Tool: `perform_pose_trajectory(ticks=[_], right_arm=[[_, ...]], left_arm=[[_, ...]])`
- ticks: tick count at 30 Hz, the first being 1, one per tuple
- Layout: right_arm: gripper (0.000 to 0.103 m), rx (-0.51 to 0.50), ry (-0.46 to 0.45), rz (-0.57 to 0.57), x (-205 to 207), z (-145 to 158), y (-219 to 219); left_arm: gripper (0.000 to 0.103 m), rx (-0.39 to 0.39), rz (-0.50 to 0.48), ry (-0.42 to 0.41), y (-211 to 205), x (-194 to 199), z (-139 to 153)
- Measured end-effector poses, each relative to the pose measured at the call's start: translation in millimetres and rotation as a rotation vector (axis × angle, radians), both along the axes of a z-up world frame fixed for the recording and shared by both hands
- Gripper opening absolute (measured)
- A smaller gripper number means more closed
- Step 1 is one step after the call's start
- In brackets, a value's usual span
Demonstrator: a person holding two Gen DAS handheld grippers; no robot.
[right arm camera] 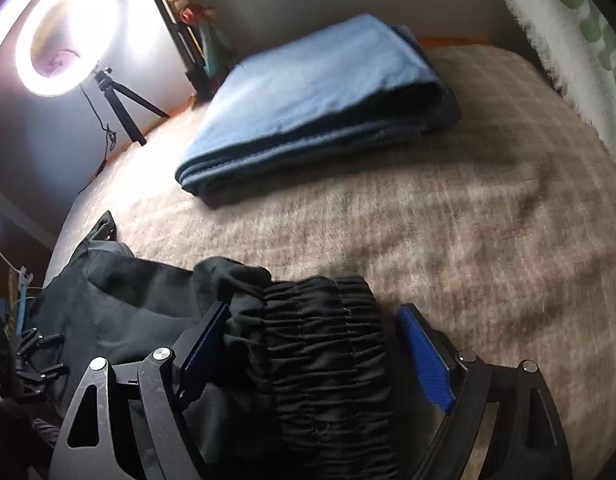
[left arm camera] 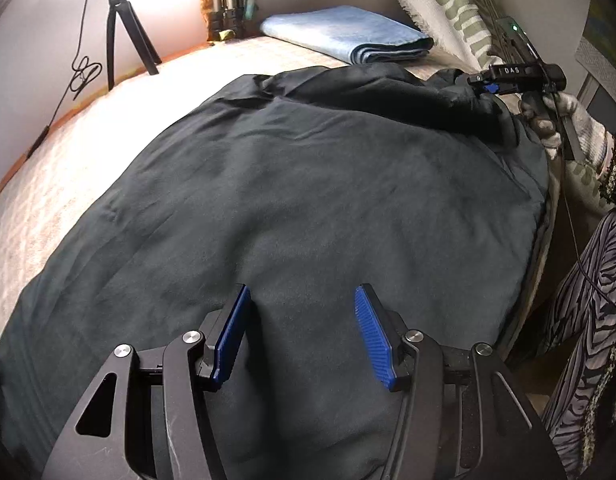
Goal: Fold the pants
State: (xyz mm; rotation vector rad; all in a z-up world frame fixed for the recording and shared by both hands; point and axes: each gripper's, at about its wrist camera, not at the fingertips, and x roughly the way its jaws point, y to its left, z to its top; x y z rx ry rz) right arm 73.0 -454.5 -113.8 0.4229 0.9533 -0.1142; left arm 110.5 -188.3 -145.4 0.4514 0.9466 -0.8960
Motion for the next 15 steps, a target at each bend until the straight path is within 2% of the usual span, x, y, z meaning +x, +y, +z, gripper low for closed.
perform_pose_trajectory(ticks=[3, 6, 8, 11, 15], right_arm=[[0.054, -0.049, -0.010, -0.024, -7, 3, 11], [0.050, -0.159, -0.047, -0.069, -19, 19, 21], [0.050, -0.264, -0.017, -0.136, -17, 21, 19], [0.052, -0.273, 0.043, -0.127, -9, 10, 20], [0.065, -0.292, 0.013, -0.129, -11, 25, 25]], left_arm=[[0.053, -0.002, -0.002, -0.005, 0, 1, 0], [0.053, 0.003, -0.006, -0.013, -2, 1, -1], [0.053, 0.005, -0.012, -0.017, -2, 1, -1], [0.053, 0.009, -0.014, -0.020, 0, 2, 0], [0.053, 0.006, 0.002, -0.018, 8, 4, 2]])
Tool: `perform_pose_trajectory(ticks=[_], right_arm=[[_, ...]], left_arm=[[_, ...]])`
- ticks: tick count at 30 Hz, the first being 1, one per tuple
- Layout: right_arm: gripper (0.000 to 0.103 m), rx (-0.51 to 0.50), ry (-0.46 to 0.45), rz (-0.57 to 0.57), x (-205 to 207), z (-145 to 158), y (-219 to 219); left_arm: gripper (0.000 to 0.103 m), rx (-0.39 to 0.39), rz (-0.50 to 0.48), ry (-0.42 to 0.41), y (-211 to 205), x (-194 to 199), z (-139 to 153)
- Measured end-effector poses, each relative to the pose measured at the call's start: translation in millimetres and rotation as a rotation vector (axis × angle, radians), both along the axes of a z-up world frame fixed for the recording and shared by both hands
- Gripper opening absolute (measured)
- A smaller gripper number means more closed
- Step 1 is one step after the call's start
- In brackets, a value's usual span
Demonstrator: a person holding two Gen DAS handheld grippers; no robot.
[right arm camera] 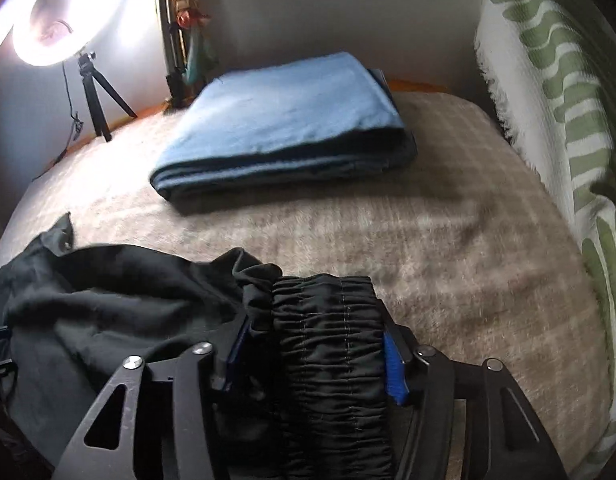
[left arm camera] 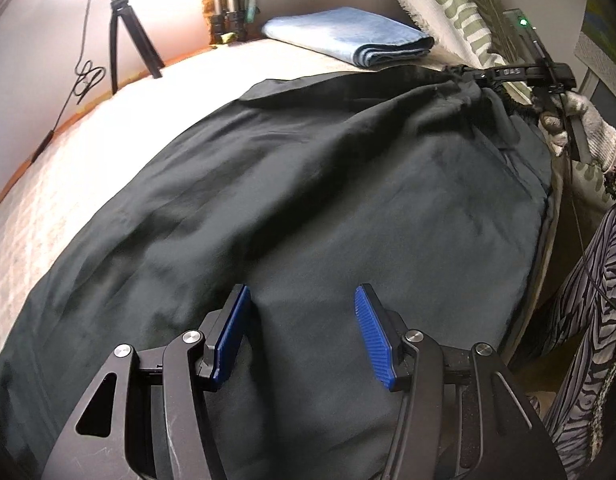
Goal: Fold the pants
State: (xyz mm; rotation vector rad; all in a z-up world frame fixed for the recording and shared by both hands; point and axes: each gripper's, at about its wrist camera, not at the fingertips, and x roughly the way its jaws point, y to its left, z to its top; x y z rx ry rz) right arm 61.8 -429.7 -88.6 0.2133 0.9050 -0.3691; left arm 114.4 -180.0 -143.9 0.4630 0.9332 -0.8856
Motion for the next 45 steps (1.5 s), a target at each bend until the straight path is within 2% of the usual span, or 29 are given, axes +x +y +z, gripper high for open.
perform_pose_trajectory(ticks=[4, 8, 11, 15, 19, 21, 24, 27, 32, 34, 36, 38, 41, 45], right_arm=[[0.068, -0.056, -0.063, 0.026, -10, 27, 23], [0.069, -0.030, -0.141, 0.145, -20, 52, 66], [0.069, 0.000, -0.155, 0.309, -18, 63, 114], [0.069, 0.050, -0.151, 0.546, -15, 63, 186], [0.067, 0.073, -0.102, 0.791, -15, 46, 258], [0.058, 0.046, -0.053, 0.905, -16, 31, 292], [0.053, -0.002, 0.011, 1.013, -19, 13, 326], [0.052, -0.014, 0.061, 1.062, -15, -1, 340], [0.052, -0.016, 0.113, 1.075, -12, -13, 344], [0.052, -0.015, 0.131, 1.075, -13, -15, 343], [0.052, -0.021, 0.144, 1.080, -14, -18, 344], [0.052, -0.016, 0.152, 1.083, -15, -21, 343], [0.045, -0.016, 0.167, 1.083, -18, -22, 340], [0.043, -0.033, 0.174, 1.105, -19, -23, 346]], left_arm=[[0.053, -0.023, 0.064, -0.001, 21, 15, 11], [0.053, -0.116, 0.197, -0.006, 58, 48, 46], [0.053, -0.180, 0.293, -0.013, 95, 69, 76], [0.053, -0.148, 0.388, -0.105, 147, 79, 116], [0.053, -0.131, 0.472, -0.138, 207, 78, 148], [0.053, -0.095, 0.523, -0.147, 237, 75, 155], [0.053, -0.049, 0.591, -0.151, 273, 67, 152], [0.054, -0.026, 0.684, -0.136, 318, 60, 140], [0.056, -0.015, 0.867, -0.072, 390, 61, 110], [0.056, -0.040, 0.939, -0.075, 415, 60, 108], [0.056, -0.123, 0.993, -0.035, 438, 59, 105], [0.056, -0.155, 1.009, -0.001, 444, 58, 94], [0.056, -0.131, 0.959, 0.009, 426, 56, 73], [0.056, -0.099, 0.892, 0.063, 393, 57, 34]])
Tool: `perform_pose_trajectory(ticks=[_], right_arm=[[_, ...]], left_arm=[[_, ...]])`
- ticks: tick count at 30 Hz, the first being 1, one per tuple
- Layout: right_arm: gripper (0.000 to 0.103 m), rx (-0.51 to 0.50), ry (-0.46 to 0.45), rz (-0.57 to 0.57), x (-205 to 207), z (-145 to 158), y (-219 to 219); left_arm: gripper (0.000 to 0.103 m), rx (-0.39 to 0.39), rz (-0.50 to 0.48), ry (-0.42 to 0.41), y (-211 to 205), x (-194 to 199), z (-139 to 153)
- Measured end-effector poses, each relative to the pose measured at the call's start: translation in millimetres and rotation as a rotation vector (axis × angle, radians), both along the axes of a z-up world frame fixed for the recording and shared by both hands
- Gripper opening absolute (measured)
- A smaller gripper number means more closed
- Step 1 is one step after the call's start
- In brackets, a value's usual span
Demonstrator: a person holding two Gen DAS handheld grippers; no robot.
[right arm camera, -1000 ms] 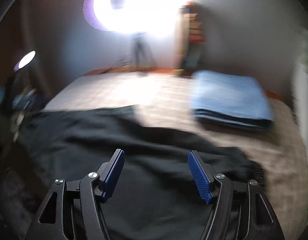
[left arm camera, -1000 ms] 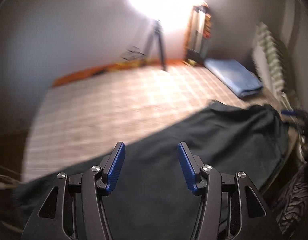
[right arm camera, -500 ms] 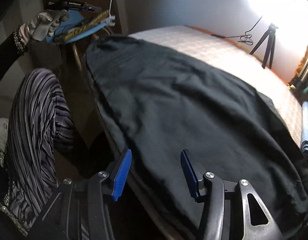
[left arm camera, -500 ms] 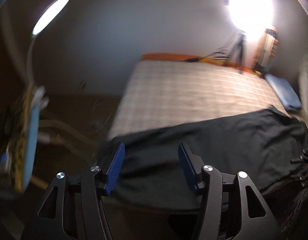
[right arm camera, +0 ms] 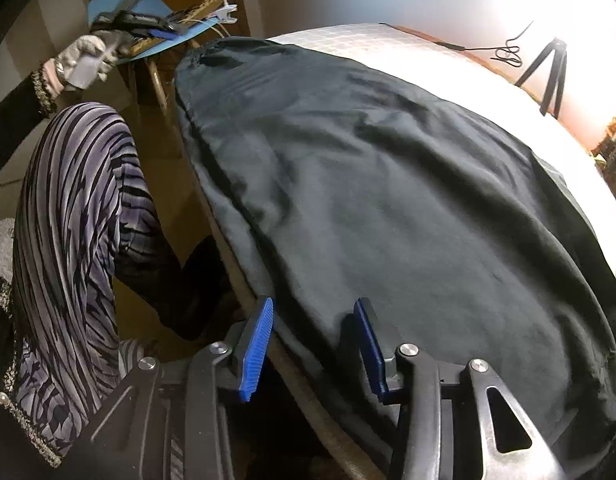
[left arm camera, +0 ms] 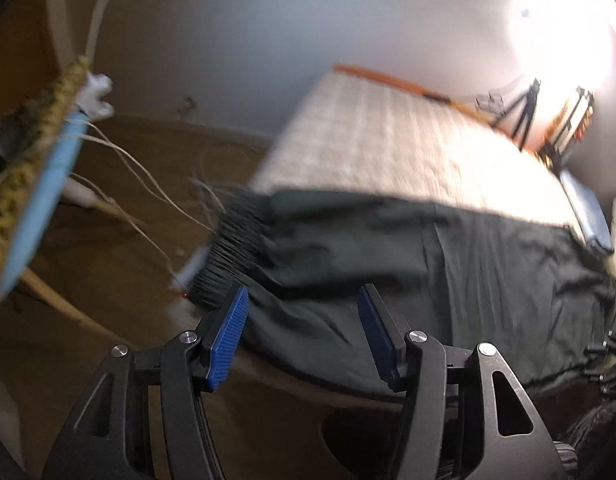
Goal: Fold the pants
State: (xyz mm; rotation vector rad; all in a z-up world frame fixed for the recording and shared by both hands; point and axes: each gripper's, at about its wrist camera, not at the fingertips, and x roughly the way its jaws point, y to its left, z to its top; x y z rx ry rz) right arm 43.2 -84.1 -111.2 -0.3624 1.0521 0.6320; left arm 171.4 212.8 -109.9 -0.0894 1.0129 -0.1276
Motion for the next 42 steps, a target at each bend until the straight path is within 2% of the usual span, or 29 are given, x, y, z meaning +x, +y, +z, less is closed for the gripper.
perform_pose_trajectory(ticks=[5, 8, 10, 11, 12, 15, 18, 19, 21, 22, 23, 24, 27, 30, 32, 34, 42], right_arm=[[0.040, -0.052, -0.019, 0.022, 2, -7, 8], [0.025, -0.095, -0.043, 0.019, 2, -8, 11], [0.016, -0.111, -0.053, 0.016, 3, -7, 12], [0.007, -0.124, -0.061, 0.014, 3, -7, 13], [0.003, -0.139, -0.066, 0.011, 3, -7, 15], [0.000, -0.096, -0.018, 0.047, -8, 2, 17], [0.000, -0.145, -0.029, 0.065, -14, 1, 16], [0.000, -0.144, -0.016, 0.063, -12, -1, 15], [0.010, -0.159, -0.006, 0.058, -8, -3, 15], [0.019, -0.166, -0.031, 0.050, -8, 0, 16], [0.040, -0.159, -0.055, 0.045, -8, 5, 16], [0.047, -0.132, -0.078, 0.045, -8, 13, 18], [0.053, -0.053, -0.112, 0.065, -3, 29, 30], [0.055, -0.043, -0.112, 0.081, 5, 25, 44], [0.054, -0.084, -0.102, 0.093, 10, 14, 50], [0.052, -0.140, -0.080, 0.092, 15, 0, 52], [0.058, -0.104, -0.020, 0.054, 34, -8, 43]], left_arm=[[0.056, -0.021, 0.001, 0.065, -19, 7, -40], [0.056, 0.021, 0.015, 0.088, -23, 12, -56], [0.056, 0.041, 0.022, 0.068, -24, 12, -57], [0.056, 0.039, 0.025, 0.068, -22, 12, -56], [0.056, 0.042, 0.028, 0.070, -22, 13, -56], [0.056, 0.076, 0.040, 0.074, -18, 11, -54], [0.056, 0.091, 0.056, 0.071, -8, 8, -54], [0.056, 0.080, 0.075, 0.070, -2, 8, -54], [0.056, 0.034, 0.107, 0.058, 10, 6, -51], [0.056, 0.010, 0.120, 0.045, 16, 4, -48], [0.056, -0.001, 0.129, 0.035, 21, 2, -46], [0.056, -0.004, 0.132, 0.027, 25, 2, -45], [0.056, -0.022, 0.165, 0.002, 39, -1, -39], [0.056, -0.035, 0.209, -0.027, 49, -3, -32], [0.057, -0.098, 0.232, -0.036, 60, -8, -30], [0.066, -0.149, 0.252, -0.039, 72, -13, -31], [0.067, -0.467, 0.356, 0.044, 115, -15, -70]])
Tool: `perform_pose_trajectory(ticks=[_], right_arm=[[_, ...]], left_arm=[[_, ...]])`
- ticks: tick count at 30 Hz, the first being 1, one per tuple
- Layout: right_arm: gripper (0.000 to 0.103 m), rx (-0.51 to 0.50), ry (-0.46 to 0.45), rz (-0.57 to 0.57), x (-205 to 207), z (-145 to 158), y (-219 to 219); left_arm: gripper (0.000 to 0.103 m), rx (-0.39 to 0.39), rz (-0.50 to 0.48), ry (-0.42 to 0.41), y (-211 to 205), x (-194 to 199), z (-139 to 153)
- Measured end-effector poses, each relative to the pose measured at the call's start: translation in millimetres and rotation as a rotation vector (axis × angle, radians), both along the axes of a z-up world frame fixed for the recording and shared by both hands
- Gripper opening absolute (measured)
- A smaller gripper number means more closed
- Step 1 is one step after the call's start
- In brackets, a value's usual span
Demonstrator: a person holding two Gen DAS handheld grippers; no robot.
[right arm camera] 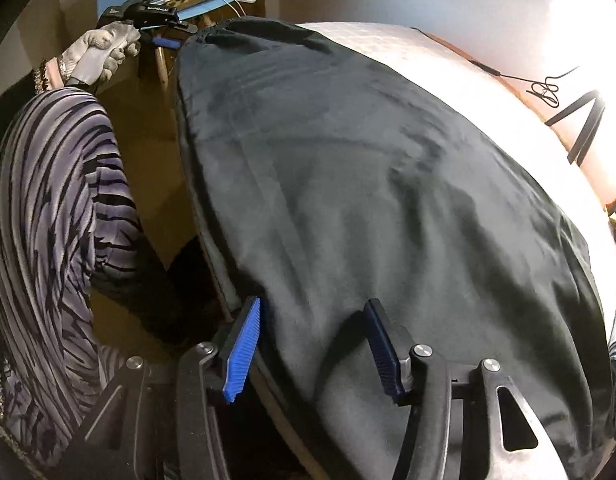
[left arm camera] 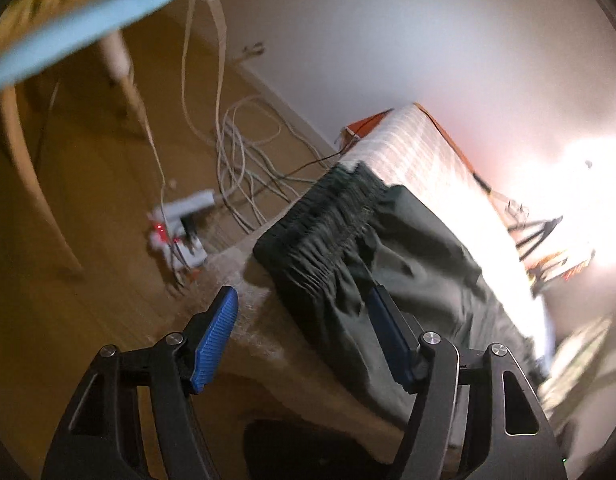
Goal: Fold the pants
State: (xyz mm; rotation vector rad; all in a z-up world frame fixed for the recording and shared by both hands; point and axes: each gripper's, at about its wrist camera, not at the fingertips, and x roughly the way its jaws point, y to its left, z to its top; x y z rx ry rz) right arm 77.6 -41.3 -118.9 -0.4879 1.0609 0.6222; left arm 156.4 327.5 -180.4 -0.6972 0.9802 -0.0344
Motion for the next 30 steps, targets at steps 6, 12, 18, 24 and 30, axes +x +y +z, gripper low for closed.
perform_pose_trajectory(ticks=[6, 12, 18, 24, 30], right_arm=[[0.061, -0.001, 0.007, -0.011, 3, -3, 9], [0.064, 0.008, 0.012, -0.019, 9, -5, 11], [0.065, 0.008, 0.015, -0.018, 11, -6, 13], [0.066, 0.009, 0.011, -0.024, 10, -6, 14], [0.066, 0.012, 0.023, -0.034, 11, -4, 14]], left_arm=[[0.067, -0.071, 0.022, 0.016, 3, 14, -11], [0.067, -0.067, 0.034, 0.029, 2, 22, -23], [0.062, -0.007, 0.077, -0.046, -10, 18, -21], [0.025, 0.154, 0.092, -0.108, -24, 15, -4], [0.017, 0.297, 0.051, -0.214, -49, 9, 25]])
